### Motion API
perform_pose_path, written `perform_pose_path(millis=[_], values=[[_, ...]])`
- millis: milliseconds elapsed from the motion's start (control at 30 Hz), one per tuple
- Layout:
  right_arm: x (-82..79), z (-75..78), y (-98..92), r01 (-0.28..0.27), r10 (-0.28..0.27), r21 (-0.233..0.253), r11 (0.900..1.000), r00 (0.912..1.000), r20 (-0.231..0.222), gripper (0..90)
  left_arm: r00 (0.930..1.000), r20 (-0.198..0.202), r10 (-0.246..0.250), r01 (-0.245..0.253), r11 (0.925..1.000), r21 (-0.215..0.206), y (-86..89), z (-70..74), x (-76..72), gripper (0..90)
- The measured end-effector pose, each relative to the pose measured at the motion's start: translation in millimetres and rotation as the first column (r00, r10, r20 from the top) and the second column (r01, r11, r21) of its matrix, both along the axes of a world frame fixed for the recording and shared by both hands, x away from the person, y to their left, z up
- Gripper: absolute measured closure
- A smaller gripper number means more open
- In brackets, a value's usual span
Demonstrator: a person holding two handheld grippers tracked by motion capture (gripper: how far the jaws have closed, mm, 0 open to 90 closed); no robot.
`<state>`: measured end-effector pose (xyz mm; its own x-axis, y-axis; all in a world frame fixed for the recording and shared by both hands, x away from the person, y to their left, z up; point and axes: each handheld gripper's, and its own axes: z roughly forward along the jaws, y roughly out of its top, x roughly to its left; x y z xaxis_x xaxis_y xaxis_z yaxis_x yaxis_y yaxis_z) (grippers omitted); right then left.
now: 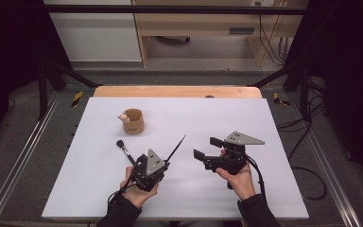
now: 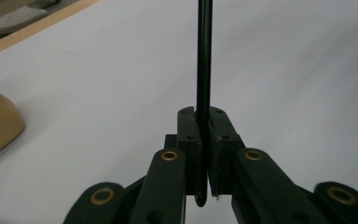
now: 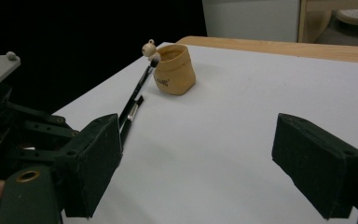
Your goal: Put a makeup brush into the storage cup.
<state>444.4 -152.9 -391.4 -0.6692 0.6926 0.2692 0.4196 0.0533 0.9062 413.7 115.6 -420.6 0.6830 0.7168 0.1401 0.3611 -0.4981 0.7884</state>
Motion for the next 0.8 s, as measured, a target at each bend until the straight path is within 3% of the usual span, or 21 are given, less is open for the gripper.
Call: perform_pose_path(millis=[133,800], values=[[-2.3,-1.1,7.1,-0.002,0.001,0.021,1.000,1.0000,0.002,16.5,0.9997,-0.015,0.019,-0.019,0.9987,-0.046,0.4,-1.2,0.8,84.8],[-3.2,-8.8,39.6,-0.023,0.027,0.105,0.994,0.9991,-0.032,28.4,0.9990,-0.038,0.023,-0.026,0.9960,-0.085,-13.0,-5.8,-3.4,84.8]])
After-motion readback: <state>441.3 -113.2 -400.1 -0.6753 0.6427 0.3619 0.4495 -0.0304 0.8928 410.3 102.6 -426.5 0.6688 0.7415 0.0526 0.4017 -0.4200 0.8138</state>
